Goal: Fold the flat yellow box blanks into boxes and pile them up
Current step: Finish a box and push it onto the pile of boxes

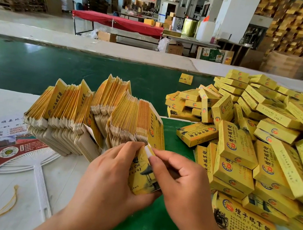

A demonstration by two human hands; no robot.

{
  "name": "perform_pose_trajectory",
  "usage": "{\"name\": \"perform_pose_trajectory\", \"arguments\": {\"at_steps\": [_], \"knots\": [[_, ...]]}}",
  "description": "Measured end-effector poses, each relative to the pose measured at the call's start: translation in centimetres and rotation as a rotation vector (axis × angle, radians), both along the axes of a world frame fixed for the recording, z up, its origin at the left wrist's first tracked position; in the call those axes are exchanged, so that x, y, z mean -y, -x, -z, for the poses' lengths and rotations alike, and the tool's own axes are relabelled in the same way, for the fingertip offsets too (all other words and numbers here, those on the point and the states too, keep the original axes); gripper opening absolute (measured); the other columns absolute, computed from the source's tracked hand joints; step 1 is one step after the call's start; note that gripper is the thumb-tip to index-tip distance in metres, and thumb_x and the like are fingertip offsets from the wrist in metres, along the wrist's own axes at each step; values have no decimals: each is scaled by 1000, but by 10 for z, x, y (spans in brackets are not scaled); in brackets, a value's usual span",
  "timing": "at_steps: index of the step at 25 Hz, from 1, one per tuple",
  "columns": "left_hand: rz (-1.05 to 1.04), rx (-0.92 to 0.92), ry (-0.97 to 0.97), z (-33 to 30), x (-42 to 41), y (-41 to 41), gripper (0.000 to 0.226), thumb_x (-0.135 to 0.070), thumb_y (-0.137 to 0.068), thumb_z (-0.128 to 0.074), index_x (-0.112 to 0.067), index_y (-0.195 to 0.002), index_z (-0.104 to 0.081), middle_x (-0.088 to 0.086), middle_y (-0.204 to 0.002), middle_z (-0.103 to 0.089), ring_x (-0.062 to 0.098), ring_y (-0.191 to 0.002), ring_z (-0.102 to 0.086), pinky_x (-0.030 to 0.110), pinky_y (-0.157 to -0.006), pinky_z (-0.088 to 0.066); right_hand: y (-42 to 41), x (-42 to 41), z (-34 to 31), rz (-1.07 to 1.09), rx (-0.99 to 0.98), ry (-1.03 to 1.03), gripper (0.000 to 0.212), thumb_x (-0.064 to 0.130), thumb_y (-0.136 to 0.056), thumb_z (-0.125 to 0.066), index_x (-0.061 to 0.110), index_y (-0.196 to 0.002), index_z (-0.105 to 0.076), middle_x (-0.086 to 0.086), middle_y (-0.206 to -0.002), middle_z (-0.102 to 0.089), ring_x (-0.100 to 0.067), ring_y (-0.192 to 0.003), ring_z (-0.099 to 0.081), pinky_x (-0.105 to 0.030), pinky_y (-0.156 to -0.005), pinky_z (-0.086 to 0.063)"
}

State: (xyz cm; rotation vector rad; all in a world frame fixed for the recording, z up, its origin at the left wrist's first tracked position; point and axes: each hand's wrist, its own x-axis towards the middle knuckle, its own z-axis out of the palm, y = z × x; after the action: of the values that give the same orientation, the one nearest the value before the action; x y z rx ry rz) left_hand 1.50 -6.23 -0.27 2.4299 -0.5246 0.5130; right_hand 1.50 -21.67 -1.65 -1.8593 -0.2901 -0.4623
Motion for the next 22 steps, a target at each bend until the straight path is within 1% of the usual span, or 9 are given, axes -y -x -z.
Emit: {"name": "perform_pose_trajectory", "arguments": {"at_steps": [2,4,10,12,14,15,18,20,22], "knots": [[-44,32,-51,3,2,-1,68,-63,-57,-63,-26,-115,-56,-18,-90,-61,3,-78,-56,7,-61,-37,2,-1,-1,54,36,165,32,39,-92,-57,24,-116,-73,15,-94,-76,5,-80,-69,-12,-61,-53],[-70,64,-82,6,3,-1,67,-57,-61,-65,-20,-116,-57,-12,-93,-65,8,-83,-59,15,-73,-38,4,-2,-5,35,42,263,40,42,-95,-49,21,-122,-70,12,-109,-74,7,-89,-68,-8,-66,-51],[-130,57,-111,11,3,-2,64,-20,-66,-73,-8,-126,-55,4,-112,-68,23,-104,-64,17,-93,-38,13,-16,-10,-8,132,609,55,36,-96,-41,18,-148,-40,6,-146,-51,-7,-128,-53,-23,-107,-42],[-111,56,-48,13,4,-2,76,-14,-66,-75,-12,-136,-46,-3,-120,-61,13,-114,-54,10,-100,-26,13,-16,-10,-14,145,572,54,30,-95,-47,18,-148,-42,6,-145,-53,-7,-129,-52,-22,-108,-41],[-45,38,94,12,6,-1,87,-20,-67,-73,-25,-145,-34,-17,-125,-46,-6,-116,-41,-2,-102,-17,12,-11,-10,-18,150,432,51,24,-93,-58,21,-143,-49,9,-135,-61,-2,-121,-56,-15,-102,-44],[-5,22,165,12,7,1,88,-26,-67,-71,-32,-145,-31,-22,-126,-44,-10,-115,-41,-3,-100,-22,11,-7,-11,-13,160,362,48,22,-92,-61,22,-139,-53,11,-129,-64,1,-116,-59,-14,-97,-47],[192,-75,546,13,11,6,68,-28,-72,-66,-37,-135,-43,-11,-110,-60,6,-97,-61,22,-83,-51,7,6,-14,20,220,234,35,24,-90,-65,22,-124,-61,14,-118,-68,4,-110,-61,-16,-91,-50],[322,-253,927,12,11,6,47,-25,-72,-62,-29,-119,-57,2,-95,-64,15,-79,-62,27,-64,-54,3,11,-14,33,249,255,32,21,-89,-66,19,-121,-66,12,-121,-67,4,-115,-58,-13,-94,-46],[269,-391,1103,12,12,4,25,-29,-78,-67,-23,-102,-65,9,-86,-64,18,-72,-57,25,-58,-50,1,9,-12,2,228,301,34,18,-88,-67,19,-122,-68,10,-126,-65,5,-120,-55,-13,-100,-42]]}}
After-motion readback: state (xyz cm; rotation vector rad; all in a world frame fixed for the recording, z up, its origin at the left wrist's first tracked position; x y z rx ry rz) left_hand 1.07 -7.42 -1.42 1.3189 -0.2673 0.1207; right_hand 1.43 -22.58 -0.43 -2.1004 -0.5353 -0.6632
